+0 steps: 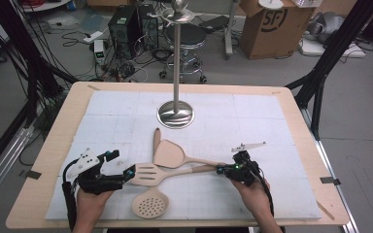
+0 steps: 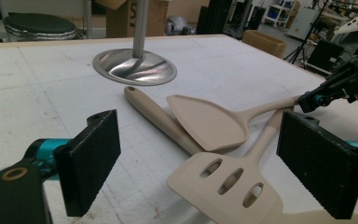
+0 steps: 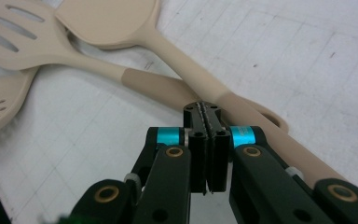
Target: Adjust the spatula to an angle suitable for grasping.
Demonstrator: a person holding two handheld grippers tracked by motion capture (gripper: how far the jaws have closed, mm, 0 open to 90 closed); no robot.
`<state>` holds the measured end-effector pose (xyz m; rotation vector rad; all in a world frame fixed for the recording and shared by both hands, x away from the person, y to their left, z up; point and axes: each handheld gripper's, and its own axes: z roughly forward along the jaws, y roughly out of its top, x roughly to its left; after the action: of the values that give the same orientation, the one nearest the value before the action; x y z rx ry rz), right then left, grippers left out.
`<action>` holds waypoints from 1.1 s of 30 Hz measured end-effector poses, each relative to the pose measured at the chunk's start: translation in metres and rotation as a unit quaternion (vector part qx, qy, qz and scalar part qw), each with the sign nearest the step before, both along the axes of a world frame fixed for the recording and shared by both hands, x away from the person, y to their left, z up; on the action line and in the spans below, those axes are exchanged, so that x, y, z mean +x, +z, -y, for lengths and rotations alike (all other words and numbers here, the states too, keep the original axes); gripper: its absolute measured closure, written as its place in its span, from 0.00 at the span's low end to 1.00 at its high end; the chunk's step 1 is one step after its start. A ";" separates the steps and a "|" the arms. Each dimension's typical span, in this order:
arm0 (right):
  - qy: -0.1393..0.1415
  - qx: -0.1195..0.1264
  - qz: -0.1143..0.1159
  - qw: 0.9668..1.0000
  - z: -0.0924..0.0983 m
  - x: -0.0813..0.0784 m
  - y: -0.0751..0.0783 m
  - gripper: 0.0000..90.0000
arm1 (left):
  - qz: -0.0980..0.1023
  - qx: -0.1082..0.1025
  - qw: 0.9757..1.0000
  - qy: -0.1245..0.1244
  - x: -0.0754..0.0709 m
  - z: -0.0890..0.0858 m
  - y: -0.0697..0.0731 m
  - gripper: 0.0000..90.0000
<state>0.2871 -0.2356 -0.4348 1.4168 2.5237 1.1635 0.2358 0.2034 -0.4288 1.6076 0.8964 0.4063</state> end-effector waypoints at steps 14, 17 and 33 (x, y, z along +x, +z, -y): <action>-0.037 -0.044 0.021 0.998 0.002 0.028 0.002 1.00 | -0.001 0.002 1.000 -0.001 0.001 0.000 0.000 0.16; -0.048 -0.031 0.022 0.998 0.007 0.029 0.007 1.00 | -0.001 -0.001 1.000 0.001 0.000 -0.002 0.000 0.16; -0.109 0.000 0.002 0.994 0.056 0.020 -0.021 1.00 | -0.005 0.000 1.000 0.006 -0.003 -0.005 0.000 0.16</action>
<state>0.3068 -0.2912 -0.4555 1.6381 2.2931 1.1244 0.2330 0.2080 -0.4290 1.6071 0.9135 0.4065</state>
